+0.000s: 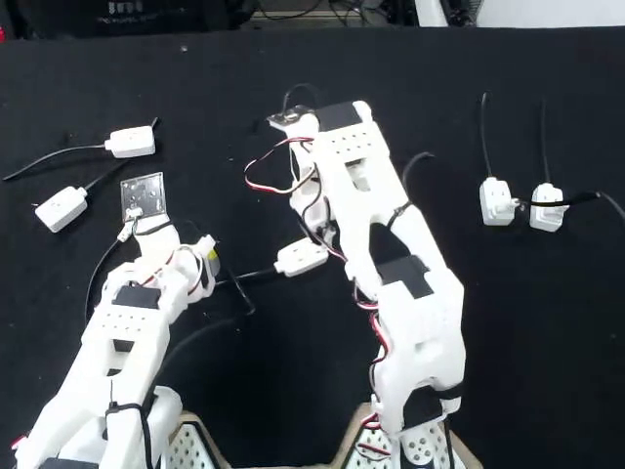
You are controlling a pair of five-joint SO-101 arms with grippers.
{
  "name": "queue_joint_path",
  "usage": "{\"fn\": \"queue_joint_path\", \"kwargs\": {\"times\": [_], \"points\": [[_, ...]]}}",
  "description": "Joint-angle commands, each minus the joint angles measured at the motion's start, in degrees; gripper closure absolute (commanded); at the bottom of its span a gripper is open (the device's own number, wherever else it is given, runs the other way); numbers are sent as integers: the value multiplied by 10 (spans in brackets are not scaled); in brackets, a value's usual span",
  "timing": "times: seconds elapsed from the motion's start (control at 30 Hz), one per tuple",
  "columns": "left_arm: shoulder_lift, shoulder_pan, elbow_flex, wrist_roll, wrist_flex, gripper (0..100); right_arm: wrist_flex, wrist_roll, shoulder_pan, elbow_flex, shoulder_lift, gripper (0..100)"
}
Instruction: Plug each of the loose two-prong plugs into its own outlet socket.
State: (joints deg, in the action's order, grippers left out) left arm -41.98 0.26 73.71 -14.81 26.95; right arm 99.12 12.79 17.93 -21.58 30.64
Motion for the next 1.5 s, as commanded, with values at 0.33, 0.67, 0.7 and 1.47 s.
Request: {"fn": "queue_joint_path", "kwargs": {"times": [0.33,0.67,0.7,1.47], "points": [[-14,4,-7,-6,-11,823,21,46,2,-23,-7,987],[-14,4,-7,-5,-11,823,22,44,9,8,-65,988],[-14,4,-7,-5,-11,823,22,42,14,20,-66,988],[-14,3,-7,-4,-11,823,21,-5,19,-22,-65,987]]}}
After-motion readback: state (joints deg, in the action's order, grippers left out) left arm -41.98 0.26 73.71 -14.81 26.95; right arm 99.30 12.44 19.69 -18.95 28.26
